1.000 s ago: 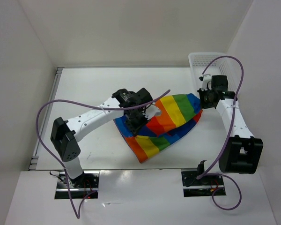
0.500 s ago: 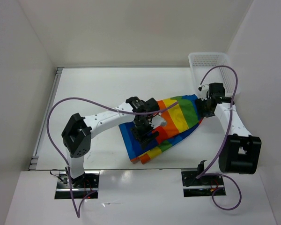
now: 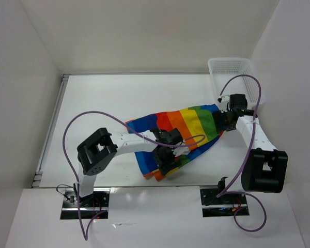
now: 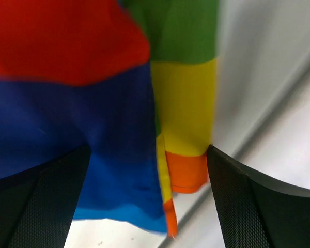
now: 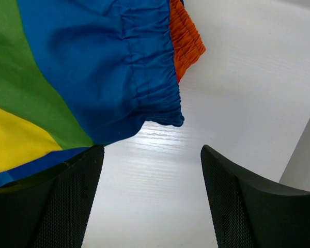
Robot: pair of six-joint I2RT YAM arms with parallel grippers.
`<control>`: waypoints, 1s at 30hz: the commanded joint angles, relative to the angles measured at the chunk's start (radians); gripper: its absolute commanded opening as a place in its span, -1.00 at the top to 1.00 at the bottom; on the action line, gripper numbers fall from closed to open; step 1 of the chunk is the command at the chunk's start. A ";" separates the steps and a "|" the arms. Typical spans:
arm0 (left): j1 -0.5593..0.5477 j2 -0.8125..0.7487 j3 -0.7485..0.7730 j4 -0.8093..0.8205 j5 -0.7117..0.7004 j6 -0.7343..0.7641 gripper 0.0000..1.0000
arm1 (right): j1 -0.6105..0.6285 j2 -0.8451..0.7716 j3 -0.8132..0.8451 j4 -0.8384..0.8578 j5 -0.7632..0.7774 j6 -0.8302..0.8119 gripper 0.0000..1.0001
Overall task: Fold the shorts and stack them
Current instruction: Fold the shorts
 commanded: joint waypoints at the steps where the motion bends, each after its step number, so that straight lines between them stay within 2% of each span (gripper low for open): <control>1: 0.001 0.036 -0.082 0.098 -0.098 0.004 -1.00 | 0.025 -0.058 -0.012 0.052 -0.036 0.030 -0.61; 5: 0.023 0.071 -0.137 0.170 -0.267 0.004 -0.96 | 0.046 -0.067 -0.001 0.052 -0.076 0.064 -0.61; 8: 0.099 0.082 -0.146 0.179 -0.267 0.004 -0.91 | 0.046 -0.055 0.029 0.052 -0.119 0.096 -0.61; 10: 0.136 0.073 -0.155 0.210 -0.316 0.004 -0.91 | 0.046 -0.043 0.040 0.052 -0.161 0.125 -0.61; 13: 0.242 0.062 -0.166 0.245 -0.381 0.004 -0.91 | 0.055 -0.030 0.049 0.061 -0.207 0.168 -0.61; 15: 0.349 0.062 -0.111 0.245 -0.393 0.004 -0.91 | 0.055 -0.021 0.058 0.070 -0.230 0.187 -0.61; 18: 0.454 0.062 -0.060 0.245 -0.439 0.004 -0.91 | 0.067 -0.010 0.082 0.071 -0.265 0.213 -0.61; 22: 0.494 0.053 -0.047 0.222 -0.421 0.004 -0.91 | 0.101 -0.010 0.126 0.061 -0.297 0.234 -0.61; 28: 0.538 0.073 -0.105 0.222 -0.419 0.004 -0.91 | 0.165 -0.001 0.184 0.022 -0.308 0.235 -0.61; 30: 0.550 0.082 -0.105 0.210 -0.405 0.004 -0.84 | 0.176 -0.001 0.197 0.021 -0.279 0.235 -0.61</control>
